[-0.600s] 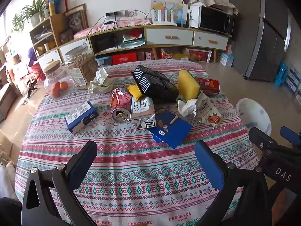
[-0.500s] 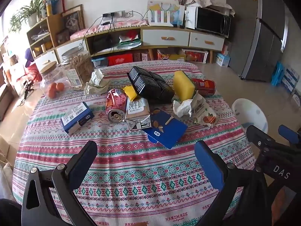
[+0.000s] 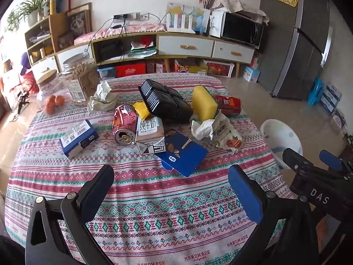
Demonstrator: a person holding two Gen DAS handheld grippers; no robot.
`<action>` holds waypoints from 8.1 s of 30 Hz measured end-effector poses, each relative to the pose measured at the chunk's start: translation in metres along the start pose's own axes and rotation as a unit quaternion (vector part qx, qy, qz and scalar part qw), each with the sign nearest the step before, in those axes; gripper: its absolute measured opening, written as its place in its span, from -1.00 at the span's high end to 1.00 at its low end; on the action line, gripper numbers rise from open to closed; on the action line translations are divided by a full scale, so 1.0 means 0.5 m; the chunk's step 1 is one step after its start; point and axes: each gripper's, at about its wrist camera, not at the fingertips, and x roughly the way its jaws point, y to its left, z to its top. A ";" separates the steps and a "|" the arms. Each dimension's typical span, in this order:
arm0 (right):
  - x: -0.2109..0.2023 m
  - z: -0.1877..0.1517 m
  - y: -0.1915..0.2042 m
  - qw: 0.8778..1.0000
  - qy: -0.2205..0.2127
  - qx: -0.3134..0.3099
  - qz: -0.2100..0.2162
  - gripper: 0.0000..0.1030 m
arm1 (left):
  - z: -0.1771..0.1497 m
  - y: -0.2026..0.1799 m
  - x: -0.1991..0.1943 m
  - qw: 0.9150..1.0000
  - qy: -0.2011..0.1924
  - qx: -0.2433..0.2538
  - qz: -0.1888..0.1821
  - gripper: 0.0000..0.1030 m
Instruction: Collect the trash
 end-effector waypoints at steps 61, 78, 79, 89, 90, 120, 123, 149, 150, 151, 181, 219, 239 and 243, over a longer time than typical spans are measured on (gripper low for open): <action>0.007 -0.007 0.010 1.000 0.002 -0.011 -0.011 -1.00 | -0.003 -0.005 0.006 1.000 -0.003 -0.004 -0.017 -0.94; 0.009 -0.008 0.013 1.000 0.005 -0.015 -0.012 -1.00 | -0.005 -0.001 0.006 1.000 -0.002 -0.006 -0.018 -0.93; 0.010 -0.009 0.013 1.000 0.005 -0.015 -0.012 -1.00 | -0.005 0.002 0.007 1.000 0.000 -0.008 -0.019 -0.93; 0.076 0.056 -0.015 0.994 0.082 0.008 0.077 -1.00 | 0.087 0.200 0.006 0.996 0.012 -0.082 0.022 -0.93; 0.080 0.071 -0.018 0.992 0.086 0.012 0.094 -1.00 | 0.101 0.228 0.009 0.996 0.014 -0.086 0.034 -0.93; 0.364 0.129 0.158 0.940 0.242 -0.173 0.166 -0.60 | 0.106 0.412 0.373 0.966 0.224 0.101 0.078 -0.49; 0.375 0.125 0.163 0.936 0.254 -0.164 0.178 0.16 | 0.108 0.420 0.365 0.967 0.227 0.090 0.073 -0.44; 0.227 0.162 0.051 0.949 0.188 -0.073 0.241 0.83 | 0.159 0.167 0.064 0.994 0.100 0.032 -0.026 -0.41; 0.225 0.165 0.038 0.950 0.184 -0.065 0.242 0.83 | 0.168 0.124 0.061 0.994 0.095 0.034 -0.039 -0.41; 0.219 0.169 0.027 0.952 0.180 -0.058 0.242 0.83 | 0.167 0.101 0.050 0.994 0.091 0.033 -0.057 -0.41; 0.300 0.206 -0.419 0.956 0.205 0.193 0.088 0.58 | 0.116 -0.613 0.390 0.945 0.202 0.046 -0.252 -0.46; 0.298 0.213 -0.197 0.954 0.213 0.117 0.174 -0.39 | 0.156 0.079 0.206 0.986 0.148 -0.073 -0.032 -0.56; 0.343 0.089 0.092 0.903 0.306 0.048 0.297 -0.41 | 0.123 0.051 0.291 0.983 0.171 -0.068 -0.013 -0.56; 0.348 0.080 0.105 0.887 0.319 0.067 0.327 -0.41 | 0.115 0.054 0.305 0.981 0.176 -0.079 -0.016 -0.19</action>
